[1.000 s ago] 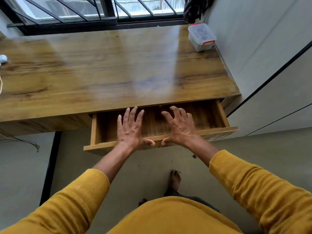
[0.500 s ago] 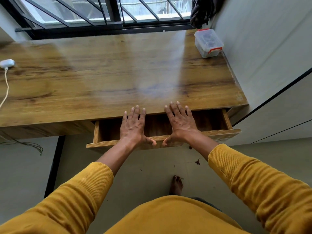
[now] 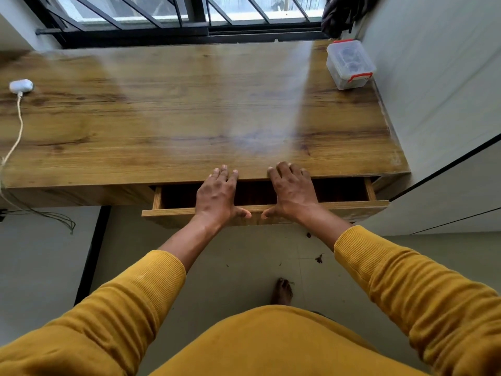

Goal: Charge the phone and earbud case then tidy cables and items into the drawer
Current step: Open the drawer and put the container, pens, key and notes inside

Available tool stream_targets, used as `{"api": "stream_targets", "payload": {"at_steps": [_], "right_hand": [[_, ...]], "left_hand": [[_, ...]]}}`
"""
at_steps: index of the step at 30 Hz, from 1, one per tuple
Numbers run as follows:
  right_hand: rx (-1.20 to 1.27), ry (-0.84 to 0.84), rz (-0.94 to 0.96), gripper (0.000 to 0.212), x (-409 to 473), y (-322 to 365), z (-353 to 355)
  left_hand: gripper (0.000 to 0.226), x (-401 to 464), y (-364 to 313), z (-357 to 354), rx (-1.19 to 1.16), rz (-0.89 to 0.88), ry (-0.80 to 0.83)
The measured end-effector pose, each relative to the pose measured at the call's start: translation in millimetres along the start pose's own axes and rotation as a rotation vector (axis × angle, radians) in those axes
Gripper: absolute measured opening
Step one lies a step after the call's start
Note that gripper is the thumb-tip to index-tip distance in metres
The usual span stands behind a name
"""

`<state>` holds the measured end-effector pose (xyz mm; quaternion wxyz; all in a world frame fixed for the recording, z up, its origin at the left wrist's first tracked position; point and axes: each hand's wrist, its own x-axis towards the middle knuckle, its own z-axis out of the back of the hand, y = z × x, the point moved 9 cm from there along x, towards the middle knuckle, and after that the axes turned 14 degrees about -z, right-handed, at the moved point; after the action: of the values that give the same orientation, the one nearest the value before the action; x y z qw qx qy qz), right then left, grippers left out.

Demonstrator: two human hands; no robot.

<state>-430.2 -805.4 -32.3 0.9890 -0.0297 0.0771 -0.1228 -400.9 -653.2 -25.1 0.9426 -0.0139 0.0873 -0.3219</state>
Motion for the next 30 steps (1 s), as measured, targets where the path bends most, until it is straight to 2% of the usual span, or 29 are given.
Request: {"api": "stream_targets", "payload": {"at_steps": [6, 13, 25, 30], "right_hand": [[0.028, -0.144, 0.010, 0.099, 2.3, -1.9, 7.4], [0.017, -0.220, 0.024, 0.076, 11.7, 0.1, 14.4], [0.041, -0.270, 0.060, 0.063, 27.6, -3.5, 6.4], [0.028, -0.323, 0.075, 0.057, 31.6, -4.0, 6.4]], "left_hand": [[0.109, 3.4, -2.1, 7.2, 0.045, 0.042, -0.046], [0.067, 16.3, -7.3, 16.7, 0.112, 0.056, -0.089], [0.052, 35.2, -12.7, 16.6, 0.142, 0.053, -0.029], [0.038, 40.7, -15.8, 14.6, 0.186, 0.055, -0.042]]}}
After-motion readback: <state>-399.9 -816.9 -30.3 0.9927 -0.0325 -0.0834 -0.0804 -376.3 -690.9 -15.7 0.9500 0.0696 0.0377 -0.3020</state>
